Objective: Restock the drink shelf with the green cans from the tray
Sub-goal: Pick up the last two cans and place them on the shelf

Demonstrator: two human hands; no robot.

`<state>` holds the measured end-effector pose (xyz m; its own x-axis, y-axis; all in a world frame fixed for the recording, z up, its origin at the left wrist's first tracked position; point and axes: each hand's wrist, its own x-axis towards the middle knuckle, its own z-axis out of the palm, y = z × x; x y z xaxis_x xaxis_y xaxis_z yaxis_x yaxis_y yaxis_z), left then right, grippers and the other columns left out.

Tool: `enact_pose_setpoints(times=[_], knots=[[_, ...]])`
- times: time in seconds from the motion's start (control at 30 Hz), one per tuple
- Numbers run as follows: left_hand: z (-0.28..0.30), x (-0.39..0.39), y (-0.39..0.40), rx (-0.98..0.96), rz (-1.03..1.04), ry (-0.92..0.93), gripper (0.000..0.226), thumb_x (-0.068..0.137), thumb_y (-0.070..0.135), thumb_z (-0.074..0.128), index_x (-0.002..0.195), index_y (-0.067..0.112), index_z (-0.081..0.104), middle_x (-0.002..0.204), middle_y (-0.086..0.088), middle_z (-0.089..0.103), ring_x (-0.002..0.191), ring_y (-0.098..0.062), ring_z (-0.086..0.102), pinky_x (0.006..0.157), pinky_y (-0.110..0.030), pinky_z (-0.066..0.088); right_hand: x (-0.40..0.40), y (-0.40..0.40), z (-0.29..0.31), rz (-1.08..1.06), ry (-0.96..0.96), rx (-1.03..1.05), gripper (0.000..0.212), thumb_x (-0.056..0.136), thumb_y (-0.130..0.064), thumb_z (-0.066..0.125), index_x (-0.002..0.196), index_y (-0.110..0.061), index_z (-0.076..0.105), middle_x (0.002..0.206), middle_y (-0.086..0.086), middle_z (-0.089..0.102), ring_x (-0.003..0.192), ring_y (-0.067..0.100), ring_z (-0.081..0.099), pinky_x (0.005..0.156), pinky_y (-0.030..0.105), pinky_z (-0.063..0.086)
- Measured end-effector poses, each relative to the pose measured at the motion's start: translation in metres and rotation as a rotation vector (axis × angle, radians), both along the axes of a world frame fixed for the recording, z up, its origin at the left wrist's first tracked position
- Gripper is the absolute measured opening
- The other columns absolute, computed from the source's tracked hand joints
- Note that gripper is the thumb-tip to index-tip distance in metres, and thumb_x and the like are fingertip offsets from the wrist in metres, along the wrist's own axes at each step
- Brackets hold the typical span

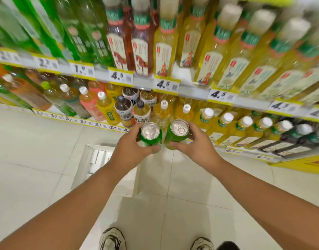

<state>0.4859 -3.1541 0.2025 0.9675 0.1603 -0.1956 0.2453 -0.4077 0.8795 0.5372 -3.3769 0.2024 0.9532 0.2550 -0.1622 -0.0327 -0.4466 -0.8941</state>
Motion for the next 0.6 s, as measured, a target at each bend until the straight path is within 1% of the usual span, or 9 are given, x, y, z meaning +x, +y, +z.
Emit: enact_pose_setpoints(times=[0.1, 0.13, 0.2, 0.27, 0.33, 0.43, 0.53, 0.57, 0.6], knots=[[0.097, 0.002, 0.01, -0.035, 0.02, -0.028, 0.074, 0.06, 0.025, 0.094, 0.123, 0.039, 0.058, 0.109, 0.027, 0.067, 0.1, 0.013, 0.061, 0.084, -0.007, 0.046, 0.001, 0.008, 0.093, 0.002, -0.042, 0.003, 0.063, 0.067, -0.023, 0.093, 0.113, -0.045, 0.056, 0.11, -0.026, 0.065, 0.104, -0.014, 0.06, 0.088, 0.006, 0.043], [0.131, 0.003, 0.013, -0.036, 0.023, -0.041, 0.074, 0.061, 0.023, 0.094, 0.124, 0.037, 0.059, 0.109, 0.027, 0.067, 0.098, 0.015, 0.06, 0.082, -0.006, 0.046, 0.001, 0.01, 0.125, 0.007, -0.052, -0.001, 0.064, 0.068, -0.022, 0.093, 0.113, -0.045, 0.055, 0.109, -0.029, 0.064, 0.102, -0.017, 0.059, 0.087, 0.004, 0.042], [0.196, 0.006, 0.02, -0.015, 0.028, -0.066, 0.069, 0.062, 0.024, 0.093, 0.119, 0.044, 0.058, 0.106, 0.03, 0.065, 0.095, 0.019, 0.059, 0.08, -0.005, 0.047, 0.002, 0.016, 0.19, 0.018, -0.062, -0.009, 0.064, 0.068, -0.023, 0.093, 0.11, -0.049, 0.053, 0.107, -0.03, 0.062, 0.098, -0.021, 0.057, 0.084, 0.002, 0.04], [0.259, 0.008, 0.027, 0.009, 0.042, -0.089, 0.066, 0.062, 0.03, 0.093, 0.114, 0.049, 0.058, 0.104, 0.031, 0.065, 0.096, 0.017, 0.059, 0.084, -0.009, 0.05, 0.002, 0.022, 0.252, 0.028, -0.095, -0.026, 0.064, 0.067, -0.024, 0.094, 0.104, -0.053, 0.051, 0.104, -0.031, 0.061, 0.094, -0.023, 0.055, 0.08, 0.001, 0.039], [0.32, 0.01, 0.033, 0.032, 0.057, -0.101, 0.07, 0.06, 0.039, 0.093, 0.121, 0.043, 0.059, 0.108, 0.024, 0.068, 0.1, 0.009, 0.062, 0.088, -0.019, 0.053, 0.003, 0.028, 0.313, 0.038, -0.122, -0.03, 0.065, 0.066, -0.024, 0.094, 0.104, -0.053, 0.051, 0.103, -0.031, 0.061, 0.092, -0.023, 0.056, 0.08, 0.001, 0.039], [0.405, 0.015, 0.042, 0.043, 0.084, -0.124, 0.076, 0.059, 0.041, 0.091, 0.128, 0.036, 0.059, 0.111, 0.017, 0.07, 0.103, 0.0, 0.064, 0.091, -0.032, 0.055, 0.008, 0.039, 0.4, 0.05, -0.175, -0.045, 0.064, 0.065, -0.025, 0.094, 0.106, -0.05, 0.051, 0.103, -0.031, 0.06, 0.091, -0.023, 0.055, 0.078, 0.0, 0.038], [0.482, 0.019, 0.049, 0.079, 0.099, -0.154, 0.082, 0.051, 0.058, 0.085, 0.126, 0.04, 0.057, 0.112, 0.019, 0.069, 0.106, -0.001, 0.063, 0.091, -0.035, 0.055, 0.015, 0.047, 0.479, 0.072, -0.204, -0.066, 0.06, 0.065, -0.032, 0.093, 0.108, -0.045, 0.053, 0.104, -0.024, 0.063, 0.09, -0.017, 0.056, 0.078, 0.0, 0.037], [0.505, 0.02, 0.052, 0.084, 0.1, -0.162, 0.081, 0.052, 0.056, 0.086, 0.126, 0.04, 0.057, 0.113, 0.02, 0.068, 0.106, 0.0, 0.063, 0.092, -0.033, 0.054, 0.017, 0.05, 0.504, 0.077, -0.215, -0.079, 0.061, 0.066, -0.033, 0.093, 0.112, -0.042, 0.054, 0.103, -0.022, 0.063, 0.088, -0.015, 0.056, 0.077, -0.001, 0.036], [0.528, 0.021, 0.054, 0.082, 0.099, -0.162, 0.077, 0.056, 0.05, 0.089, 0.125, 0.039, 0.058, 0.113, 0.02, 0.068, 0.105, 0.003, 0.062, 0.092, -0.031, 0.054, 0.02, 0.052, 0.526, 0.082, -0.228, -0.093, 0.062, 0.066, -0.034, 0.092, 0.116, -0.038, 0.055, 0.103, -0.021, 0.062, 0.086, -0.013, 0.056, 0.076, -0.001, 0.036]])
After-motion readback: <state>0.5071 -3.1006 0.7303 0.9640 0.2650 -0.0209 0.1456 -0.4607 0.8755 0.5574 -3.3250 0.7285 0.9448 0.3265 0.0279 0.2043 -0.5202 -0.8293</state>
